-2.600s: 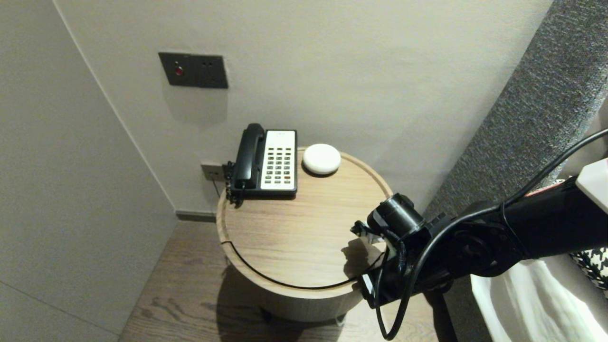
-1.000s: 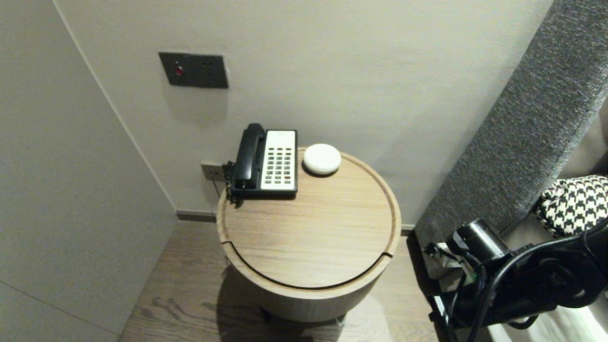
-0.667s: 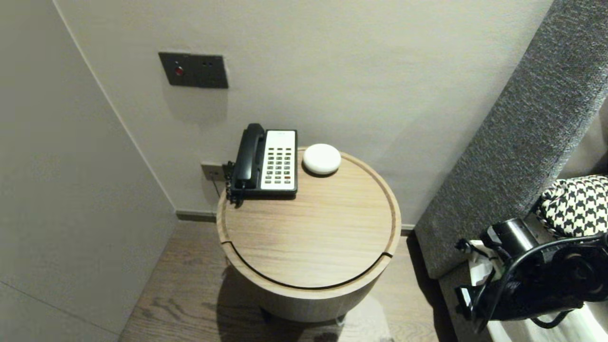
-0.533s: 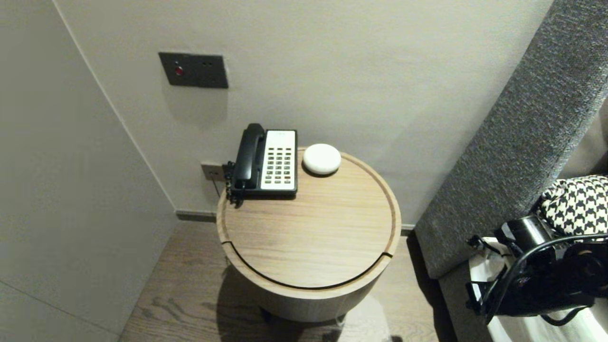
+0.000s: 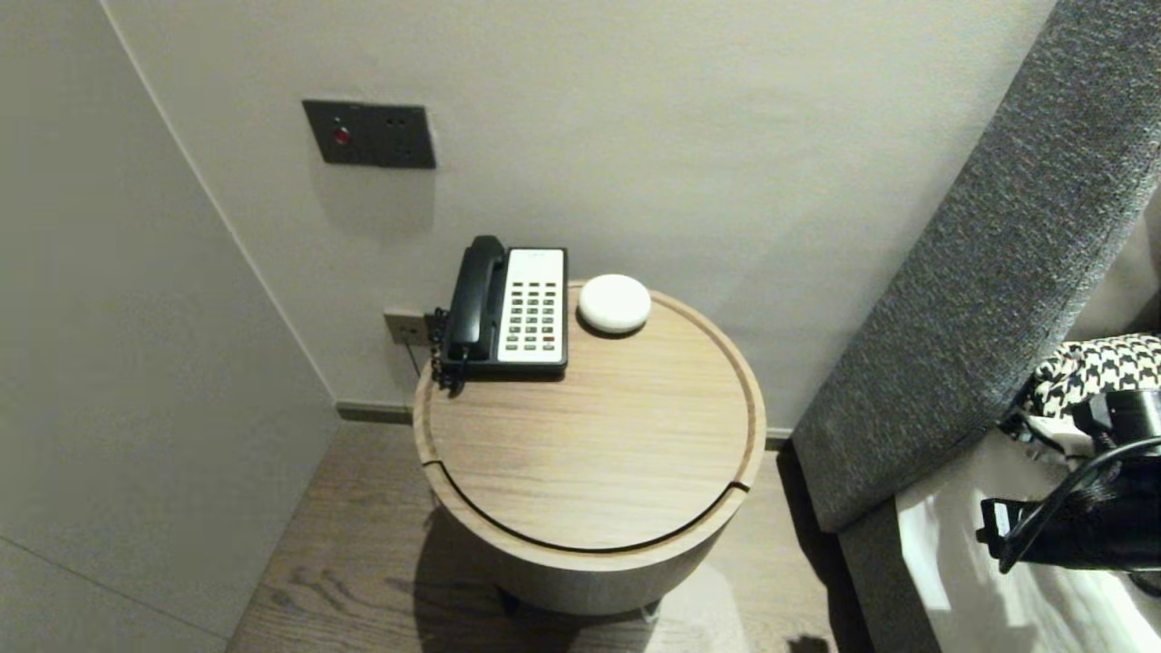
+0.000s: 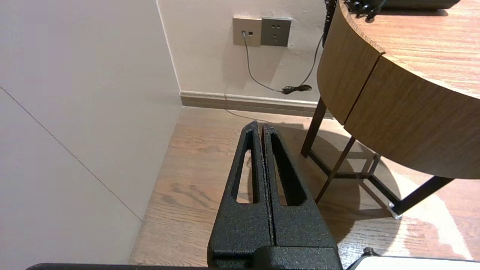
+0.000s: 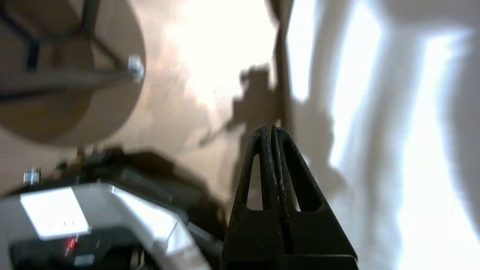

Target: Open the nightstand drawer

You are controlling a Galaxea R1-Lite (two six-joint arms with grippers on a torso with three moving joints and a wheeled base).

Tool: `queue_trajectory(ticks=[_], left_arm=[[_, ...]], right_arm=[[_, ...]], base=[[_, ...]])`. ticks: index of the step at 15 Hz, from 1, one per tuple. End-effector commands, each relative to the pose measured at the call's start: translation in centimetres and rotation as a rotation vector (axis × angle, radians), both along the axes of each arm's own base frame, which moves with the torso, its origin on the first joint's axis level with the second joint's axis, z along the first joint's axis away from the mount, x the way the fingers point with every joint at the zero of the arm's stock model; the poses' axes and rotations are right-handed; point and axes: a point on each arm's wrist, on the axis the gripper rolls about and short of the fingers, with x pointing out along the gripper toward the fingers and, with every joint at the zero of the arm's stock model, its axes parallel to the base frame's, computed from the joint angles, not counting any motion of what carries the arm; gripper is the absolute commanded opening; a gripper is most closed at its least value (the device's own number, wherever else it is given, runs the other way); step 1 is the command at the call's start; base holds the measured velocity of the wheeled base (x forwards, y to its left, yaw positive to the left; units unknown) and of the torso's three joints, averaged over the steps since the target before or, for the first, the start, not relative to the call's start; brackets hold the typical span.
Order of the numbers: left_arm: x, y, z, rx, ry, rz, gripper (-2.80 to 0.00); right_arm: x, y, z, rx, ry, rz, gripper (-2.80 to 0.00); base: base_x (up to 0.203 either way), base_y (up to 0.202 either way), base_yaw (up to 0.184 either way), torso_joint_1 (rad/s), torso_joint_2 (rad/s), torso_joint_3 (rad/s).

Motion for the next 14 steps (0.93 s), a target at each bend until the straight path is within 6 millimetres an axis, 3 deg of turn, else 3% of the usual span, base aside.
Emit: queue_trajectory(ticks=[1, 5, 8, 10, 14], left_arm=[[0.0, 0.0, 0.0, 0.000, 0.000, 0.001, -2.80], [0.0, 0.0, 0.0, 0.000, 0.000, 0.001, -2.80], [0.0, 0.0, 0.0, 0.000, 0.000, 0.001, -2.80], [0.0, 0.0, 0.0, 0.001, 0.000, 0.001, -2.80], [0.0, 0.0, 0.0, 0.000, 0.000, 0.001, -2.80]], right_arm=[[-1.6, -0.4, 3.3, -0.046, -0.131, -0.029, -2.80], [-5.6, 0.8, 7.6, -0.097, -0.329, -0.033, -2.80], [-9.3, 2.4, 9.4, -0.080, -0.436, -0.003, -2.80], [-11.7, 3.7, 9.6, -0.012, -0.439, 0.069, -2.80], [-13.2, 4.5, 7.7, 0.041, -0.431, 0.143, -2.80]], base=[[0.000, 0.000, 0.000, 0.000, 0.00, 0.000], [0.000, 0.000, 0.000, 0.000, 0.00, 0.000], [0.000, 0.000, 0.000, 0.000, 0.00, 0.000], [0.000, 0.000, 0.000, 0.000, 0.00, 0.000], [0.000, 0.000, 0.000, 0.000, 0.00, 0.000]])
